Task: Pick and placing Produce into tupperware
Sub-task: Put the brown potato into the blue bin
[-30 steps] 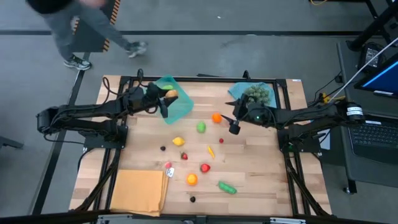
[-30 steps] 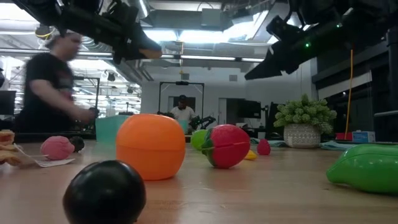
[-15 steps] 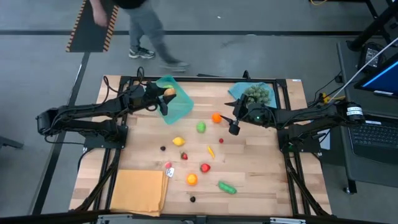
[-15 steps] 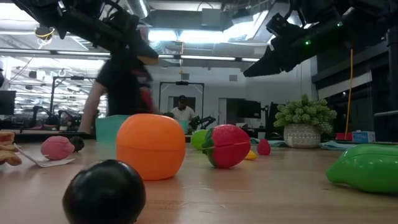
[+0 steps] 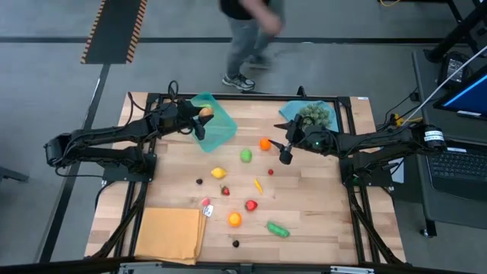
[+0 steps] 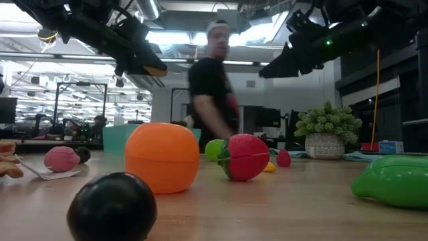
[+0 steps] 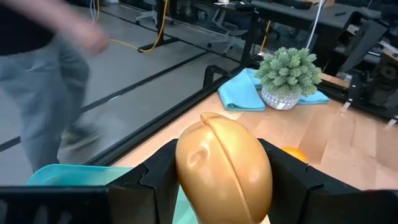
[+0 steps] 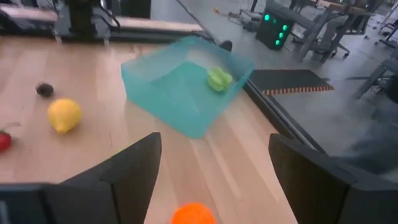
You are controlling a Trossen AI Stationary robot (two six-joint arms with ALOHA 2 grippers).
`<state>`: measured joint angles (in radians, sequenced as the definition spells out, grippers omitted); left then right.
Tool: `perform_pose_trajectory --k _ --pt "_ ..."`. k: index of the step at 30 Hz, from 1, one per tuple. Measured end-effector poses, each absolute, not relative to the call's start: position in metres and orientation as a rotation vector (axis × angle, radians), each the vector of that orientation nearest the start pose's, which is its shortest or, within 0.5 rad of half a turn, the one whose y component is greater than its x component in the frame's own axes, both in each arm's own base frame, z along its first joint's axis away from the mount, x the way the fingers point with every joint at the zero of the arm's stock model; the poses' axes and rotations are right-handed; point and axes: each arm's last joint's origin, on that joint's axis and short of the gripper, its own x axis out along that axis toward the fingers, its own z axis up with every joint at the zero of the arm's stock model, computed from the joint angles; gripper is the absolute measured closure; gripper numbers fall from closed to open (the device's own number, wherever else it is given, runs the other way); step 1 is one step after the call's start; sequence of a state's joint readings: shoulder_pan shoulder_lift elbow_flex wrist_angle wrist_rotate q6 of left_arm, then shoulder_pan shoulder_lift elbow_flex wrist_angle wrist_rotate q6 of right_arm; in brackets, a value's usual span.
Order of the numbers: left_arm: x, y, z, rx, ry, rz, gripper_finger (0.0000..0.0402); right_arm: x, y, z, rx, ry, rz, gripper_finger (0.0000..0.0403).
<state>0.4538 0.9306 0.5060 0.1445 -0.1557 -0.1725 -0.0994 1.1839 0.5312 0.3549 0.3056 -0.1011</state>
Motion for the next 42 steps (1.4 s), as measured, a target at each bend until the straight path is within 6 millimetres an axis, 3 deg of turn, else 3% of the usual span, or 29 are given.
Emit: perform_pose_trajectory --k 12,16,24,28,37,42 --pt "0.18 0.093 0.242 -0.182 0.243 0.625 0.0228 0.241 -0.034 0.219 -0.084 0.309 -0.388 0.0116" --pt "0.179 0.092 0.238 -0.167 0.293 0.624 0.0228 0.24 -0.037 0.219 -0.083 0.309 -0.4 0.0165" --pt "0.174 0.097 0.232 -0.179 0.352 0.663 0.0228 0.24 -0.04 0.219 -0.104 0.315 -0.408 0.03" --pt "0.175 0.099 0.229 -0.17 0.383 0.667 0.0228 0.24 -0.04 0.221 -0.139 0.299 -0.404 0.034" --pt "0.189 0.11 0.201 -0.172 0.54 0.647 0.0228 0.241 -0.04 0.222 -0.162 0.291 -0.402 0.0359" --pt "0.194 0.127 0.209 -0.202 0.635 0.698 0.0228 0.24 -0.04 0.221 -0.163 0.302 -0.401 0.036"
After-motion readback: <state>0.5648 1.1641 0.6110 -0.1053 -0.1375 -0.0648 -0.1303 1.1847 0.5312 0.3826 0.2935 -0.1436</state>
